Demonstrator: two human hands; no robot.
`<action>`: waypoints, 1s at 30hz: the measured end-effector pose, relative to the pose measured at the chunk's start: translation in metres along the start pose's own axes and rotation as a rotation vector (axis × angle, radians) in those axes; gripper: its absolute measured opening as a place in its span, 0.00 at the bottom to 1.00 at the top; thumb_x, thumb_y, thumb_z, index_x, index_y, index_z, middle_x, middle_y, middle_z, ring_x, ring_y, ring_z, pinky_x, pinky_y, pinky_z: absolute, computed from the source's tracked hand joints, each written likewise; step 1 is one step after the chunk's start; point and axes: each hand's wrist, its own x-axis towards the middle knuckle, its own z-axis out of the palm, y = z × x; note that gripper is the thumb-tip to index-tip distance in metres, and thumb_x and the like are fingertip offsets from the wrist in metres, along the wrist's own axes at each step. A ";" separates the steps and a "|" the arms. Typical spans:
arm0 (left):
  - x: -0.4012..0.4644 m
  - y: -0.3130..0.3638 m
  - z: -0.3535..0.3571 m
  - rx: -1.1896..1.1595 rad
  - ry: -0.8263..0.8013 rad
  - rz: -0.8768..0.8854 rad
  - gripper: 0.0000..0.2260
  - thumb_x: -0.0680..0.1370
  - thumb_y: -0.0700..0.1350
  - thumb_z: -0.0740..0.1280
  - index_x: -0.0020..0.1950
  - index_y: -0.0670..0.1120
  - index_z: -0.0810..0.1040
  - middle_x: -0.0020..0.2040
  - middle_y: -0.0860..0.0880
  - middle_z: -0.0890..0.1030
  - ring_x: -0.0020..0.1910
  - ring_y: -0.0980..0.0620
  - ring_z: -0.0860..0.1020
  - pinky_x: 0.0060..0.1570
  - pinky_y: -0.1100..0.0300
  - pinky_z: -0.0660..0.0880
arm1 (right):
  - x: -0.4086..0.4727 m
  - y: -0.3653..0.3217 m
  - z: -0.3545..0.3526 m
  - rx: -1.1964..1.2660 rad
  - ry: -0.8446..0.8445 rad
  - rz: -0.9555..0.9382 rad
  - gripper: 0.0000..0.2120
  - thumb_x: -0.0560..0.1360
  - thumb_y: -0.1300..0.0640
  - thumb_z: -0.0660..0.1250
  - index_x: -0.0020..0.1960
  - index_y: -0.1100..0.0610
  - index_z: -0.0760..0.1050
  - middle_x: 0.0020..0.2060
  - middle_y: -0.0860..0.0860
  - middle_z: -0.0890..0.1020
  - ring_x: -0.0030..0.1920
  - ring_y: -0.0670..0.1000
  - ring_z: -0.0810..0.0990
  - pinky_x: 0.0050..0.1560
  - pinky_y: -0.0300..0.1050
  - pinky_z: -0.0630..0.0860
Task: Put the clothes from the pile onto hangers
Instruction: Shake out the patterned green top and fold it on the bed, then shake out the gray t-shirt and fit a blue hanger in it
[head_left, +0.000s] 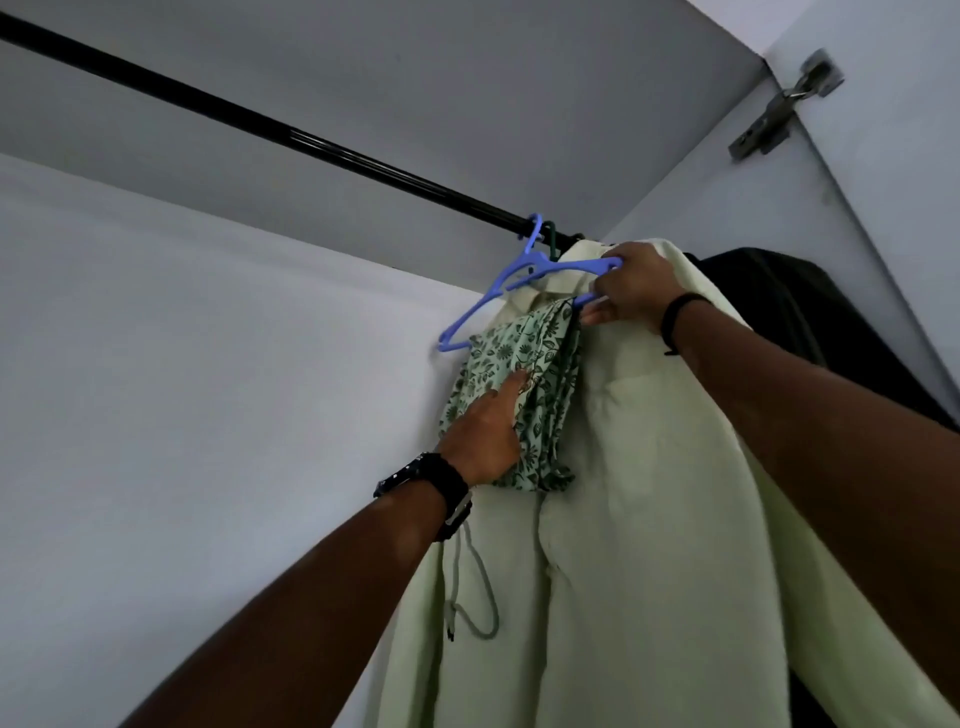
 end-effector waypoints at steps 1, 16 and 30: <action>-0.001 0.010 0.001 -0.020 0.004 -0.019 0.34 0.75 0.31 0.60 0.77 0.48 0.54 0.71 0.42 0.68 0.69 0.45 0.68 0.67 0.57 0.65 | -0.011 0.004 -0.005 0.103 0.001 0.008 0.14 0.76 0.73 0.56 0.59 0.61 0.65 0.36 0.62 0.77 0.24 0.53 0.80 0.28 0.47 0.81; -0.139 0.138 -0.012 -0.255 0.186 -0.439 0.21 0.77 0.32 0.59 0.69 0.45 0.66 0.56 0.44 0.76 0.57 0.42 0.78 0.52 0.49 0.75 | -0.230 0.031 -0.018 0.598 -0.349 0.286 0.10 0.75 0.73 0.62 0.54 0.65 0.70 0.39 0.61 0.77 0.30 0.51 0.79 0.32 0.42 0.80; -0.541 0.319 -0.129 -0.007 0.601 -1.040 0.17 0.80 0.31 0.57 0.59 0.52 0.72 0.48 0.48 0.80 0.45 0.49 0.82 0.47 0.57 0.80 | -0.590 -0.090 0.017 1.035 -1.038 0.588 0.13 0.74 0.72 0.64 0.57 0.65 0.74 0.39 0.58 0.80 0.38 0.52 0.83 0.39 0.45 0.81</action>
